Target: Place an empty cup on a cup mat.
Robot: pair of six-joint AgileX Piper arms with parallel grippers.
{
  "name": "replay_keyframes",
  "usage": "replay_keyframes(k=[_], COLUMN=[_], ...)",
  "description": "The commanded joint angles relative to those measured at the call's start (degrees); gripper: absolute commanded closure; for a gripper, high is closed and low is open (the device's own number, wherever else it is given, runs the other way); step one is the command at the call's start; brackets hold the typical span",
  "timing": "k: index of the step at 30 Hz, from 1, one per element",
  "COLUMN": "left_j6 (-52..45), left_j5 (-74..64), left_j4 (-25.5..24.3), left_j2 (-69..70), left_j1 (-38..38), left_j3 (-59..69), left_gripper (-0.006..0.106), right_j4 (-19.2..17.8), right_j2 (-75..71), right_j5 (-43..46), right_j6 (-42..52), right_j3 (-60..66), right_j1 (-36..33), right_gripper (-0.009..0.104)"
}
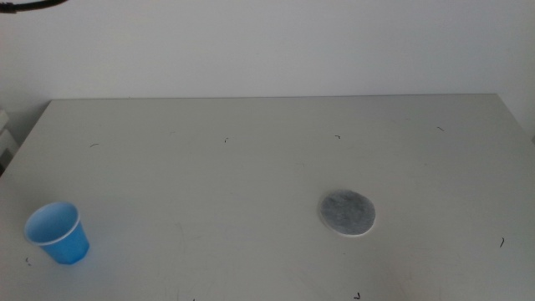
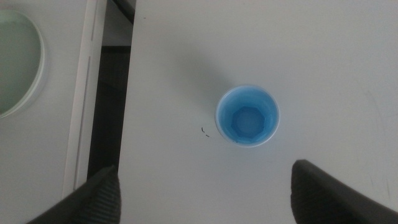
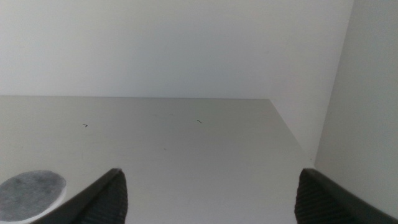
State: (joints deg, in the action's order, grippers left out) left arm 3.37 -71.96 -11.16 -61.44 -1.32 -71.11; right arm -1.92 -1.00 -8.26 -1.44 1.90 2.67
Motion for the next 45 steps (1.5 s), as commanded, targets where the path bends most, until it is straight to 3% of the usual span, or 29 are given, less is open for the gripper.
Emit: replay_keyframes(k=[1, 5, 10, 13, 30, 45], left_j6=[-1.33, -5.44, -15.21, -17.36, -18.47, -18.55], left_j5=[-2.72, -2.53, -2.41, -1.89, 13.66, 19.42], left_j4=[-0.57, 3.95, 13.29, 15.86, 16.95, 17.93], left_j2=[-1.83, -5.34, -9.59, -12.51, -25.65, -35.63], left_j1=[-0.26, 3.59, 11.81, 13.95, 13.94, 13.94], left_j3=[-2.82, -3.32, -3.32, -3.32, 6.68, 7.35], left_gripper=[-0.005, -0.005, -0.005, -0.005, -0.005, -0.001], right_j4=[-0.52, -0.52, -0.52, -0.52, -0.52, -0.52], right_j2=[-1.1, -1.1, -1.1, -1.1, -1.1, -1.1], right_j5=[4.48, 4.48, 4.48, 4.48, 4.48, 4.48], right_j6=[0.49, 0.49, 0.49, 0.49, 0.49, 0.49], right_j3=[-0.66, -0.66, -0.66, -0.66, -0.66, -0.66], right_j1=[-0.06, -0.06, -0.06, -0.06, -0.06, -0.06], right_gripper=[0.001, 0.001, 0.001, 0.001, 0.001, 0.001])
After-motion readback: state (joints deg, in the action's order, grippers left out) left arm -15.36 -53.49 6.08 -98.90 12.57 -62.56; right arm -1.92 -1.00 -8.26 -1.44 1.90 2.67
